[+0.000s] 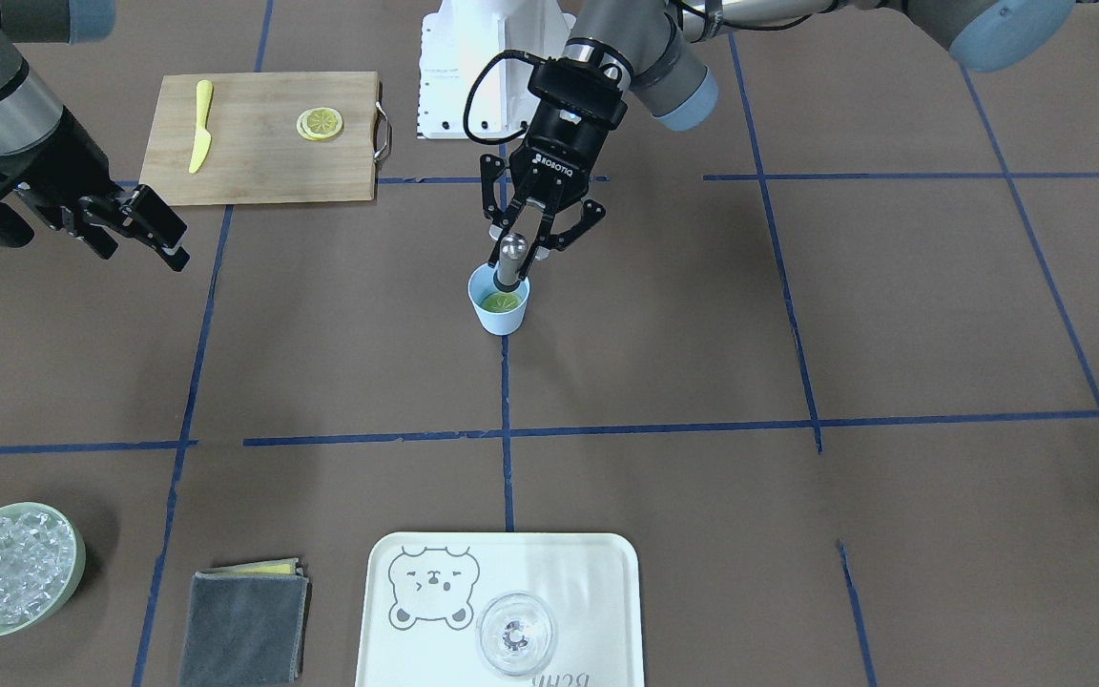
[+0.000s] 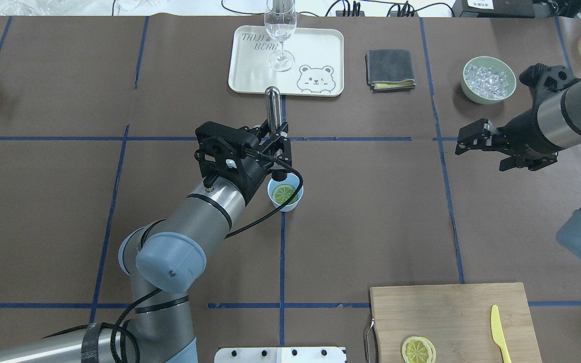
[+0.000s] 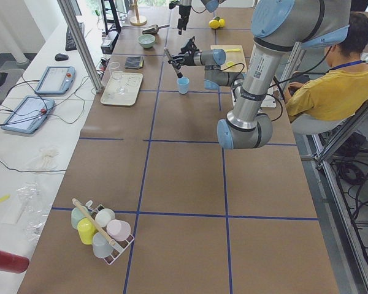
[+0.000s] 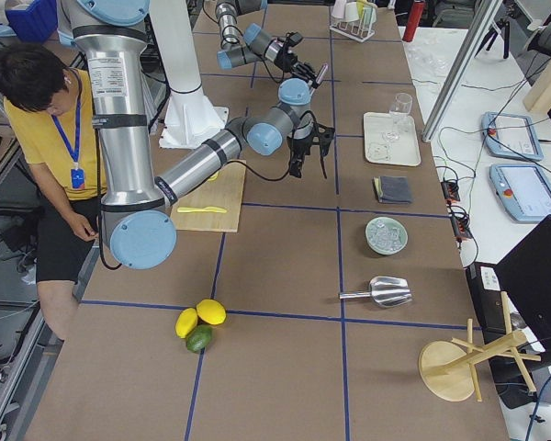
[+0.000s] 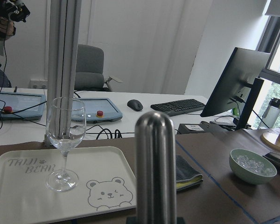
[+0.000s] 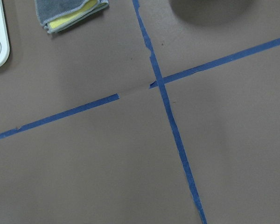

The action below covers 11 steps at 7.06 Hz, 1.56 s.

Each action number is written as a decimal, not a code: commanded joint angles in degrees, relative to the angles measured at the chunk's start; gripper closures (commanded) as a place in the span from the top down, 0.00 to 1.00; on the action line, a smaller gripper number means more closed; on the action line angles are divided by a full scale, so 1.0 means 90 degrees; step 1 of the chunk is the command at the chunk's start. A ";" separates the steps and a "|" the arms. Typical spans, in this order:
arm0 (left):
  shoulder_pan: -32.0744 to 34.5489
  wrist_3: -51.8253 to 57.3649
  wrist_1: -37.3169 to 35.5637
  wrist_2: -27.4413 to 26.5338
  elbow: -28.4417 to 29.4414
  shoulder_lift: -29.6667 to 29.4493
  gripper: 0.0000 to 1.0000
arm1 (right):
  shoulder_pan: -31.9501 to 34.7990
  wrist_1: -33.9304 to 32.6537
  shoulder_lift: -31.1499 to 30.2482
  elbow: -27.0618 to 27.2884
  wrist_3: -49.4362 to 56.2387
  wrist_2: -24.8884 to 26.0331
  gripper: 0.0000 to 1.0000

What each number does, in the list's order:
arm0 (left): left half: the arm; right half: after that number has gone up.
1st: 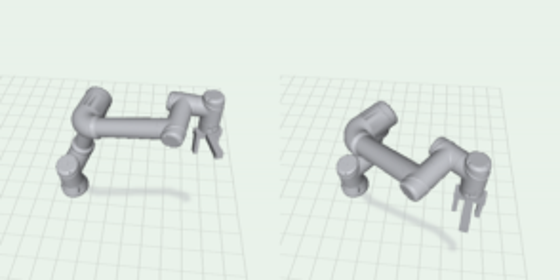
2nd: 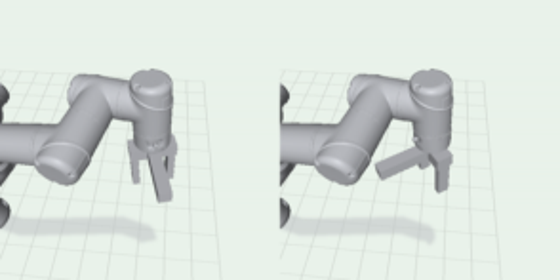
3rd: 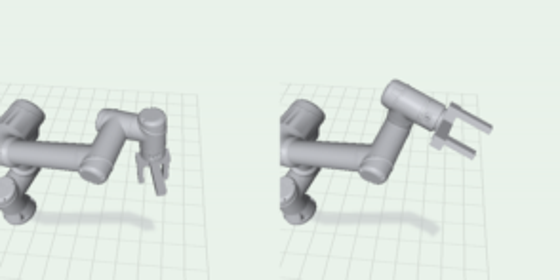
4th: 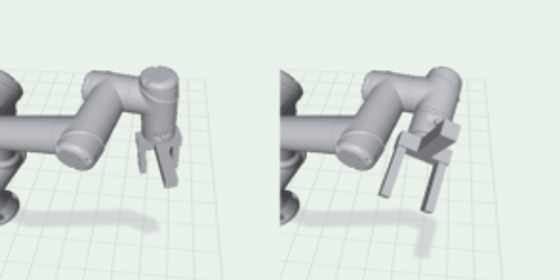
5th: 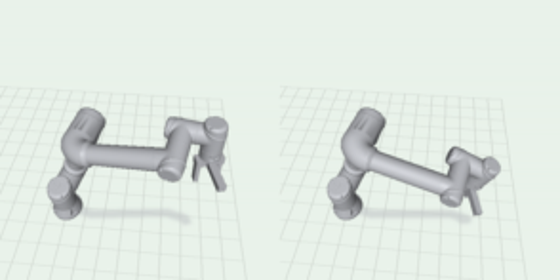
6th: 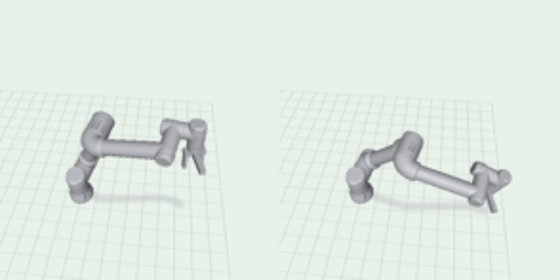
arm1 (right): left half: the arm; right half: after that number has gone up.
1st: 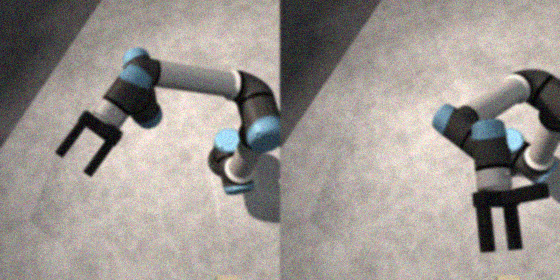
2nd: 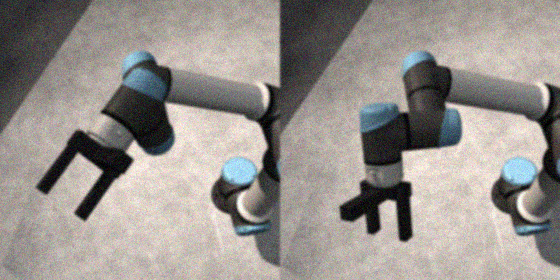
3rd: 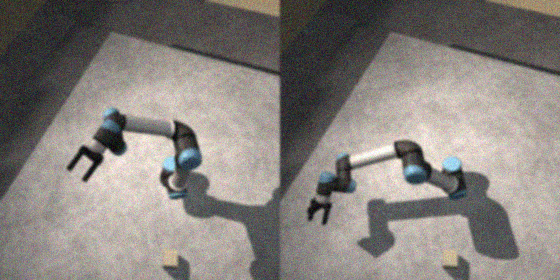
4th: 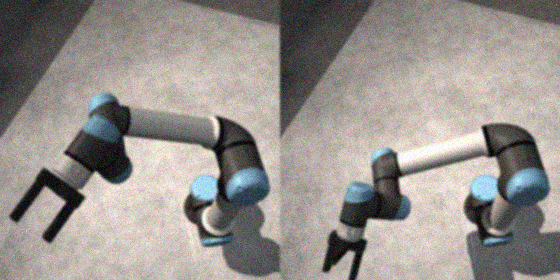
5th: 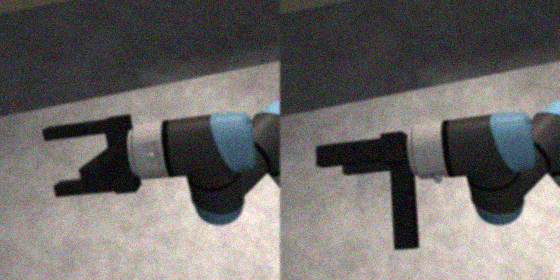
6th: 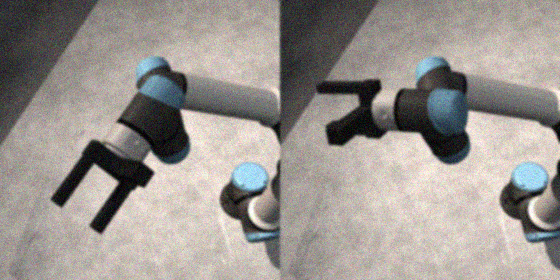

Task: Squeeze lemon into cup
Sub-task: 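Lower the muddler into the cup onto the lemon slice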

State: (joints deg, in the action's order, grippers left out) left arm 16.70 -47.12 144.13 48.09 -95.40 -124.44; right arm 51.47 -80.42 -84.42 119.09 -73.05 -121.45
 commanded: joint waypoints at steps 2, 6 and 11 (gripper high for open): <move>-0.0195 0.0010 0.0011 -0.0489 0.0179 -0.0128 0.00 | 0.0004 0.0000 -0.0005 0.0000 0.0002 -0.0021 1.00; -0.0555 0.0614 0.0050 -0.1471 0.0579 -0.0294 0.00 | 0.0004 -0.0010 -0.0005 -0.0019 -0.0008 -0.0099 1.00; -0.0742 0.0577 0.0168 -0.1544 0.0794 -0.0508 0.00 | 0.0014 -0.0010 -0.0005 -0.0010 -0.0018 -0.0168 1.00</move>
State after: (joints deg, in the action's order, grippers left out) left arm 10.28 -41.80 145.55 34.25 -89.41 -128.09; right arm 51.53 -80.51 -84.46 118.93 -73.21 -122.93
